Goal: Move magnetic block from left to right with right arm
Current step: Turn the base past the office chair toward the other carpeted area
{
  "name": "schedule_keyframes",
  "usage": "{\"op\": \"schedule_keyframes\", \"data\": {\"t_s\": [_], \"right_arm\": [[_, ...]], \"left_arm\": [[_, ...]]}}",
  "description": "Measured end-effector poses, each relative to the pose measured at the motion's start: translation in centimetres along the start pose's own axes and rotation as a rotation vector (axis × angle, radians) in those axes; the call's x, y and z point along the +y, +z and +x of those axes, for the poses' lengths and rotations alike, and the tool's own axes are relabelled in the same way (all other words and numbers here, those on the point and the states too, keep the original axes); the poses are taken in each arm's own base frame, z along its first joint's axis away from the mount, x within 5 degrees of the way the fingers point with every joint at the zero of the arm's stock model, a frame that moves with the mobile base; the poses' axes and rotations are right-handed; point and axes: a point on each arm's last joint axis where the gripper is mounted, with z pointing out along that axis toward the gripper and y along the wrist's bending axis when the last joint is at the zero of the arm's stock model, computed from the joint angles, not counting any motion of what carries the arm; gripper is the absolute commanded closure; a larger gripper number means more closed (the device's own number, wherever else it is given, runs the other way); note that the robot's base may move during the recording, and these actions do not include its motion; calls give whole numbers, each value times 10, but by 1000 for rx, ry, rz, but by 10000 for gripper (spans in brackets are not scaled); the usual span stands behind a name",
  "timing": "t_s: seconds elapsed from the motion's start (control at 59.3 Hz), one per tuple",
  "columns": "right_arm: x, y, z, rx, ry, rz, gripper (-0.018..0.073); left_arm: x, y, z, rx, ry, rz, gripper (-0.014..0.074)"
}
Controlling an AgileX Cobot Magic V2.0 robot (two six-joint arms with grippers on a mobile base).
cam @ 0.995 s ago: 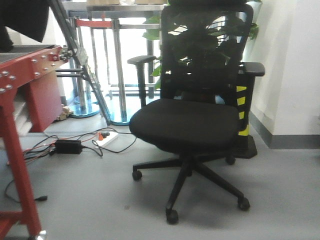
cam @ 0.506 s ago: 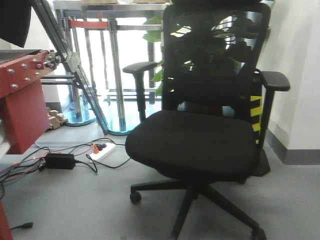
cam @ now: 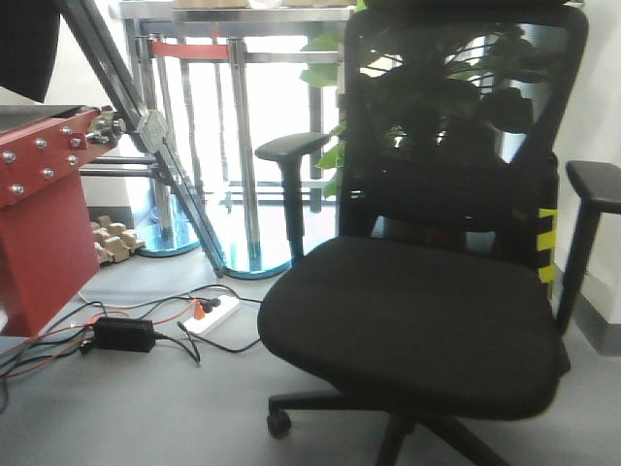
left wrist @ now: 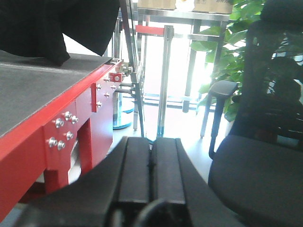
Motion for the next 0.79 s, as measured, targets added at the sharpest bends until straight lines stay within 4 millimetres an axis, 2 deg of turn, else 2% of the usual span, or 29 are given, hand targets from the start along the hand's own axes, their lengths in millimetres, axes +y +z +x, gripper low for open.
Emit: {"op": "schedule_keyframes", "data": {"t_s": [0.793], "right_arm": [[0, 0, 0, 0, 0, 0, 253]], "left_arm": [[0, 0, 0, 0, 0, 0, 713]]}}
